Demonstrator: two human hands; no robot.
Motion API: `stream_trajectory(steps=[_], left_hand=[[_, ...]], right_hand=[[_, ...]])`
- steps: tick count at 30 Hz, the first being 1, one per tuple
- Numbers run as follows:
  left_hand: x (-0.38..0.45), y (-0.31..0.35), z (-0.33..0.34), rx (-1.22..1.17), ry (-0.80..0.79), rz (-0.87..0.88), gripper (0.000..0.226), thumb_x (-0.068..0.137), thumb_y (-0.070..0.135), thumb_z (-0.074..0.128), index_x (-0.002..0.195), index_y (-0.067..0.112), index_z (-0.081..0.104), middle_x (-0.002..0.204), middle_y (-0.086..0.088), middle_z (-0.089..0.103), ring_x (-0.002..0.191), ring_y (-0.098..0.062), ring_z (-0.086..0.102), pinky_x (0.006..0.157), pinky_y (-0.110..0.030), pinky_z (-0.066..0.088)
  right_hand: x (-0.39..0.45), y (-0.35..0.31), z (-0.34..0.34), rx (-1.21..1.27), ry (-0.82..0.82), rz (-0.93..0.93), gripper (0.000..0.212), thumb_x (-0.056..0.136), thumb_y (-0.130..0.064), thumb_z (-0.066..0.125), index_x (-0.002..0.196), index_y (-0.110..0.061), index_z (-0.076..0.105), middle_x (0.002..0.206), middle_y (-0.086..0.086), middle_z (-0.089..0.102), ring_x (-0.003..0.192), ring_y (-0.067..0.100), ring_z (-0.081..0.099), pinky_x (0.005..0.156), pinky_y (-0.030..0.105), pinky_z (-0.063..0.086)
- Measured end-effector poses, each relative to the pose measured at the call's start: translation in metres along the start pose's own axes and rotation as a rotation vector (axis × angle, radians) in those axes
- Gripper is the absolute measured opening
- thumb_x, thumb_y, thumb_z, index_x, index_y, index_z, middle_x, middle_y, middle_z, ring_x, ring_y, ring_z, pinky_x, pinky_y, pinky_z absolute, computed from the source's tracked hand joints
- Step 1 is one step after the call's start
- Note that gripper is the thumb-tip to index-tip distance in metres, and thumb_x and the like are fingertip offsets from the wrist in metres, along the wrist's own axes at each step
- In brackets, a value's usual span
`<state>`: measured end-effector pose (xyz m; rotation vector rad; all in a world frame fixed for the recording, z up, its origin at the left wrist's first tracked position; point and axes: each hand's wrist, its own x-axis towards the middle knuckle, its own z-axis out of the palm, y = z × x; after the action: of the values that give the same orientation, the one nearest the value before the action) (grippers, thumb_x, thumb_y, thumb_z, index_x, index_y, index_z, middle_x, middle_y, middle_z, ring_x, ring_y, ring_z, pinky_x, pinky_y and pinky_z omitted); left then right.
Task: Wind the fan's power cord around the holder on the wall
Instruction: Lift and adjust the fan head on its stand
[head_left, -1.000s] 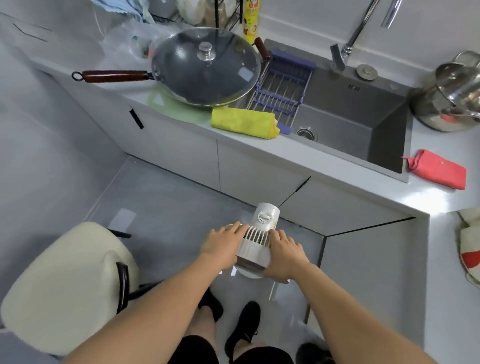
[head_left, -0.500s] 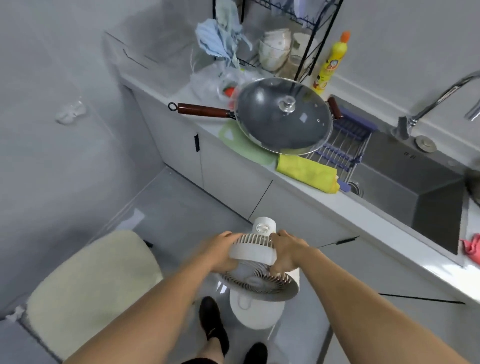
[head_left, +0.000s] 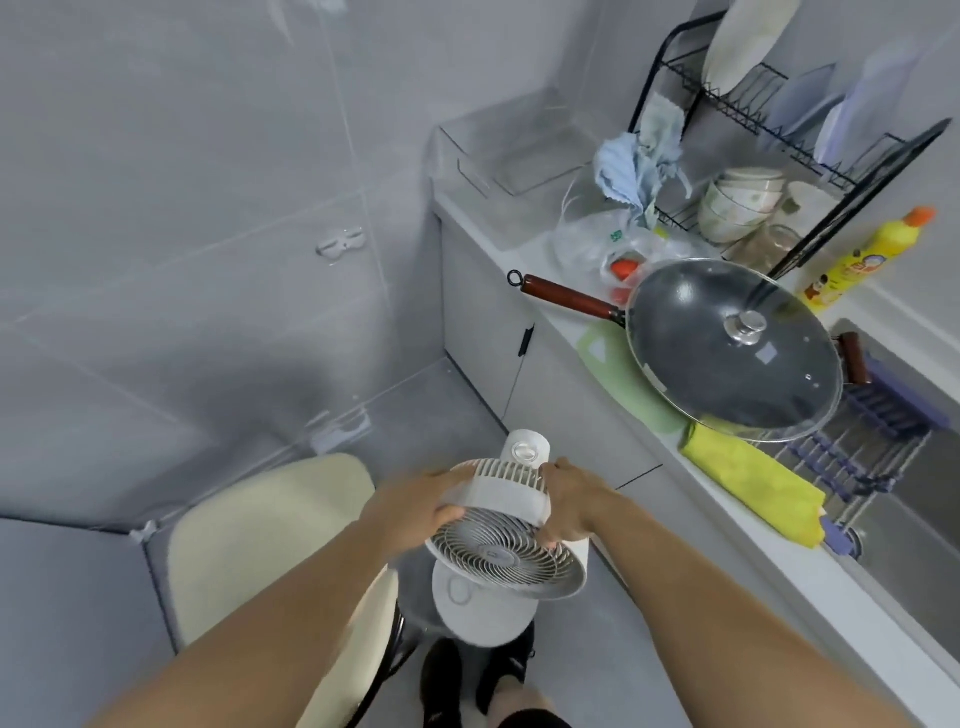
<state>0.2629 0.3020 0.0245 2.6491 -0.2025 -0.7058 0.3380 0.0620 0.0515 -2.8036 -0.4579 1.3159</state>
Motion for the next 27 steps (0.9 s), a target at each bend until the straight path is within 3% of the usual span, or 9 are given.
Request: stream_trajectory(steps=[3,6,9,13,18,27], left_hand=[[0.008,-0.01,-0.014,-0.05,0.038,-0.107,0.065,0.097,0.046,0.061,0.155,0.038,0.033,0.149,0.006,0.056,0.129,-0.023,0.061,0.099,-0.04,0.052],[0.022,-0.017,-0.029,-0.043,0.043,-0.159,0.087,0.087,0.045,0.067,0.16,0.032,0.021,0.162,0.005,0.04,0.131,-0.027,0.058,0.1,-0.043,0.053],[0.041,-0.017,-0.044,0.011,0.071,-0.193,0.112,0.079,0.047,0.076,0.164,0.027,0.007,0.171,0.004,0.02,0.144,-0.027,0.046,0.113,-0.044,0.042],[0.068,-0.024,-0.06,-0.025,0.068,-0.224,0.128,0.065,0.057,0.084,0.163,0.032,0.006,0.166,0.004,0.034,0.148,-0.024,0.041,0.117,-0.047,0.035],[0.088,-0.029,-0.071,-0.13,0.03,-0.264,0.118,0.061,0.058,0.083,0.159,0.033,0.021,0.157,0.006,0.047,0.141,-0.021,0.048,0.116,-0.042,0.037],[0.109,-0.046,-0.1,-0.101,0.04,-0.308,0.101,0.066,0.044,0.083,0.152,0.034,0.03,0.148,0.003,0.056,0.13,-0.025,0.057,0.106,-0.041,0.046]], right_hand=[[0.018,-0.012,-0.024,-0.078,0.024,-0.06,0.089,0.068,-0.043,0.09,0.139,-0.014,0.046,0.138,0.003,0.046,0.117,0.029,0.059,0.094,0.043,0.055],[0.04,-0.019,-0.054,-0.121,0.065,-0.111,0.095,0.067,-0.046,0.09,0.143,-0.013,0.044,0.138,0.004,0.045,0.115,0.03,0.06,0.092,0.042,0.055],[0.062,-0.032,-0.083,-0.186,0.083,-0.199,0.101,0.065,-0.048,0.09,0.146,-0.013,0.041,0.143,0.006,0.044,0.119,0.031,0.06,0.095,0.045,0.056],[0.085,-0.049,-0.112,-0.327,0.091,-0.338,0.104,0.06,-0.049,0.092,0.146,-0.016,0.043,0.139,0.005,0.051,0.116,0.031,0.06,0.093,0.047,0.058],[0.109,-0.051,-0.143,-0.463,0.056,-0.432,0.097,0.063,-0.047,0.092,0.142,-0.014,0.047,0.137,0.007,0.049,0.116,0.03,0.059,0.092,0.045,0.057],[0.148,-0.074,-0.188,-0.528,-0.052,-0.45,0.094,0.056,-0.049,0.09,0.137,-0.017,0.054,0.132,0.003,0.046,0.106,0.031,0.063,0.082,0.047,0.061]])
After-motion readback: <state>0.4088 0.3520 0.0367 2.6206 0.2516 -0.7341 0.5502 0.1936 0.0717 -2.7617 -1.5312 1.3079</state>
